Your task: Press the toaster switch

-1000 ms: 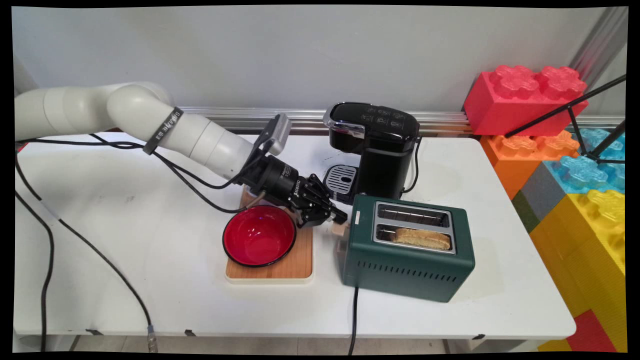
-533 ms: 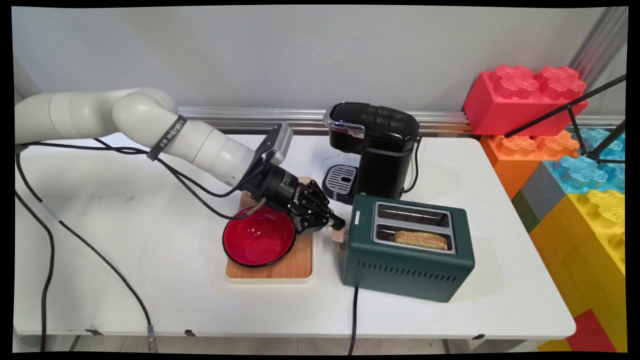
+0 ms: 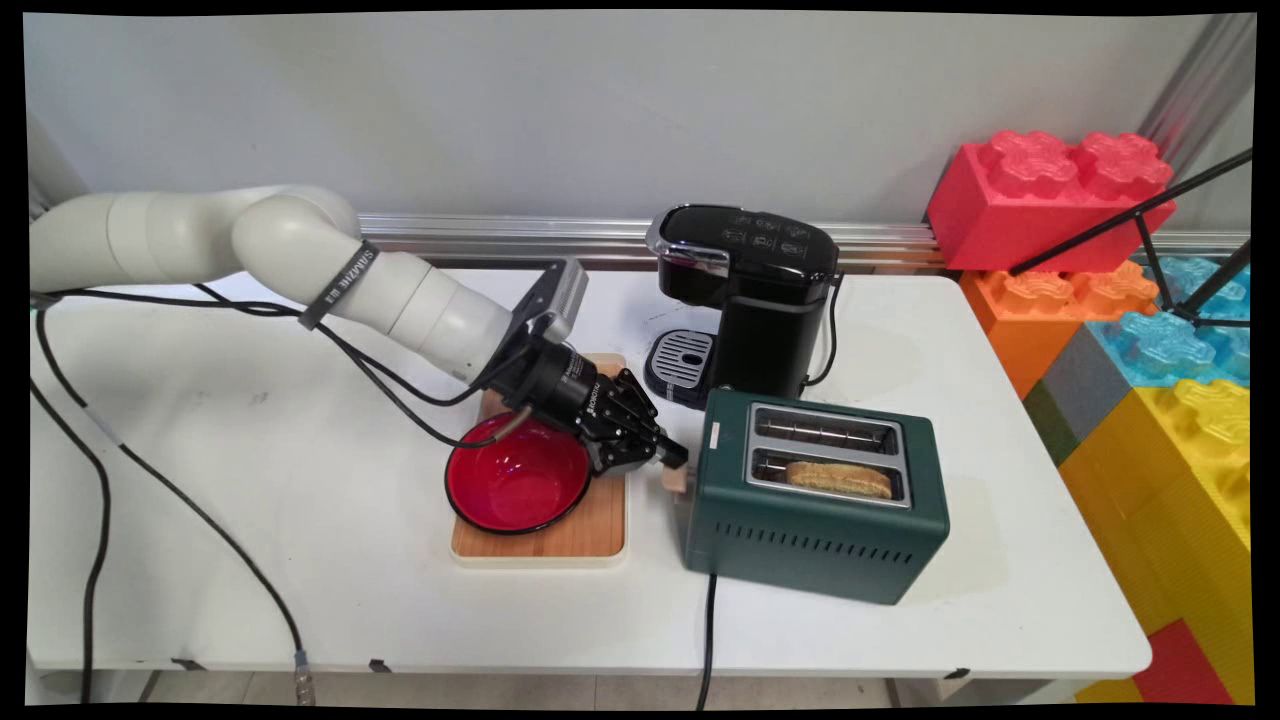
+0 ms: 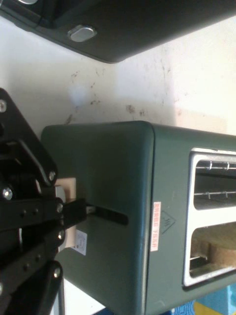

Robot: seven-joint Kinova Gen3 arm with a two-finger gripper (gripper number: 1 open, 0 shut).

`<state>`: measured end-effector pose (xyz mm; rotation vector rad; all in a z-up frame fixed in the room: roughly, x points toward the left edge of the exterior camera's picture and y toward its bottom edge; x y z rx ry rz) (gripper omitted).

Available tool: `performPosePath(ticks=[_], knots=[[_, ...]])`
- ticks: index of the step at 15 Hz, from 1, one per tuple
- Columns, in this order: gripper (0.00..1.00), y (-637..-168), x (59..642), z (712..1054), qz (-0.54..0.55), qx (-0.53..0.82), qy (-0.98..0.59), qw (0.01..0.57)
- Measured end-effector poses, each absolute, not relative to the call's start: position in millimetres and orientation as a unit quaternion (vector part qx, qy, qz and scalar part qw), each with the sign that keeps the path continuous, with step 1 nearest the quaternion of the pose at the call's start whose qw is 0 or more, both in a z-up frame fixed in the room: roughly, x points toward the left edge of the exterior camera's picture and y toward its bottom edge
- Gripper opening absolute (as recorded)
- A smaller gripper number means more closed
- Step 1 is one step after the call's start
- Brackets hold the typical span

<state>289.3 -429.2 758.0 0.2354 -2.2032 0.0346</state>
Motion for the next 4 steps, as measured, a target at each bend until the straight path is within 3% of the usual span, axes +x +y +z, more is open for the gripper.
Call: performPosePath(ticks=[4], knots=[[0.00, -430.0, 290.0, 755.9, 0.014, 0.092, -0.891, 0.444]])
